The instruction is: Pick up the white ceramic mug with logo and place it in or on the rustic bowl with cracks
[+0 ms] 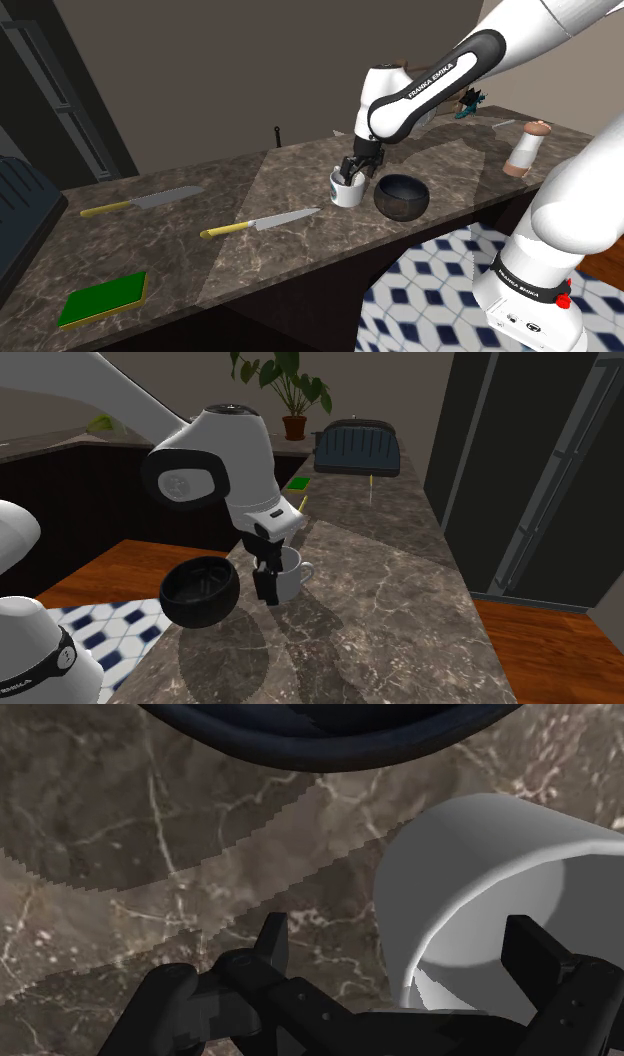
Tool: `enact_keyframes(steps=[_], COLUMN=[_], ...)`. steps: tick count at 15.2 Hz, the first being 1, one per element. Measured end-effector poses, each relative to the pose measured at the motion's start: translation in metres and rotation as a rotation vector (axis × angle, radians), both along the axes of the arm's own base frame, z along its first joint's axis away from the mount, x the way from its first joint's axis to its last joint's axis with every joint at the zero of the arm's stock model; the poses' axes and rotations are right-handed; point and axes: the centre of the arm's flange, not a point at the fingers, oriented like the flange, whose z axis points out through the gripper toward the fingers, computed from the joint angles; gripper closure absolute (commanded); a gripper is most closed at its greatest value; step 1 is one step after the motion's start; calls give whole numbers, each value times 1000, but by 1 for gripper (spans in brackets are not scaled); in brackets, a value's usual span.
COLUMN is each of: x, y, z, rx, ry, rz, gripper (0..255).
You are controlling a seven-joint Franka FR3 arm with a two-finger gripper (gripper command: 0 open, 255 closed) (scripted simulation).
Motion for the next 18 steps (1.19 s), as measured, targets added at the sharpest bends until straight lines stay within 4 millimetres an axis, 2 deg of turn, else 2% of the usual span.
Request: enact_keyframes(steps=[4, 5, 15, 18], x=[0, 0, 0, 1], y=[0, 0, 0, -1], z=[-1, -1, -1, 10], rx=[0, 0, 0, 0], ry=[0, 0, 0, -1], rz=[0, 0, 0, 0], gripper=[0, 255, 255, 255])
